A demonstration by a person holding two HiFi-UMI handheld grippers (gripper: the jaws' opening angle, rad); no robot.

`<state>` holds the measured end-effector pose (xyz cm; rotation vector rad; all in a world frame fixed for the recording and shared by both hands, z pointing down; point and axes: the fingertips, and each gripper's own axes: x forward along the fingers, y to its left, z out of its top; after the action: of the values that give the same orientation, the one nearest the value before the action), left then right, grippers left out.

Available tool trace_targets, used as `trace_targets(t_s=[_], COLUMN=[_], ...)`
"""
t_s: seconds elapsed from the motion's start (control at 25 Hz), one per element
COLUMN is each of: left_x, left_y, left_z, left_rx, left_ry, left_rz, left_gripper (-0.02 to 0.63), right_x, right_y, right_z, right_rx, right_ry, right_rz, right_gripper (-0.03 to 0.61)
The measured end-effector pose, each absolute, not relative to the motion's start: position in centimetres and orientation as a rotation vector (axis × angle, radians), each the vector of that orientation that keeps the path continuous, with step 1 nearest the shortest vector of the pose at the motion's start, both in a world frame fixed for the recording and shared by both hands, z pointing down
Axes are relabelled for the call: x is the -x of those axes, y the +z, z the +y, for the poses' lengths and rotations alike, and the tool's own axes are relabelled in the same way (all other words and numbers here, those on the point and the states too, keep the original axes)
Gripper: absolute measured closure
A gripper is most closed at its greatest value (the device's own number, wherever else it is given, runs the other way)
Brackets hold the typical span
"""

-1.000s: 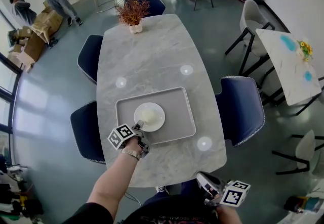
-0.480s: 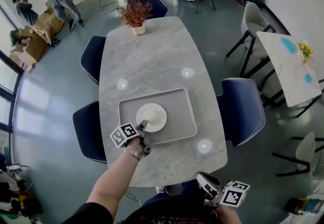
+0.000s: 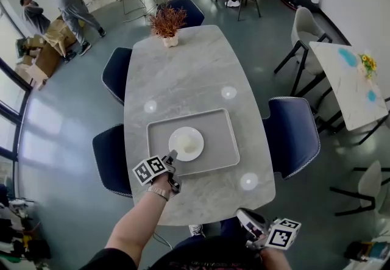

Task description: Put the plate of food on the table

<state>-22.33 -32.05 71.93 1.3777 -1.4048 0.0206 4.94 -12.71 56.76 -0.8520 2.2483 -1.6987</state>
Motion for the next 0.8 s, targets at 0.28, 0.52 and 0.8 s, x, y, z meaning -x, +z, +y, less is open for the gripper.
trace_targets(t_s=[0.28,0.52,0.8], left_x=[23.0,22.1,19.4], left_y=[68.9,64.4,56.5], left_z=[-30.5,-28.1,-20.4], left_rx=[-1.486,-1.621,-1.877], left_ry=[-0.066,-0.208,-0.268], left_rz=[-1.357,-1.216,-0.885], left_gripper=[0.425,0.606,0.606], right_x=[-3.4,-1.1,2.8], right_y=[56.4,55.4,53.2], right_z=[-11.8,-11.0,-9.1], right_rx=[0.787,0.715,0.632], right_ry=[-1.697,-1.683,-1.641], right_rz=[2.293,2.351,2.418], right_gripper=[0.568,0.568,0.568])
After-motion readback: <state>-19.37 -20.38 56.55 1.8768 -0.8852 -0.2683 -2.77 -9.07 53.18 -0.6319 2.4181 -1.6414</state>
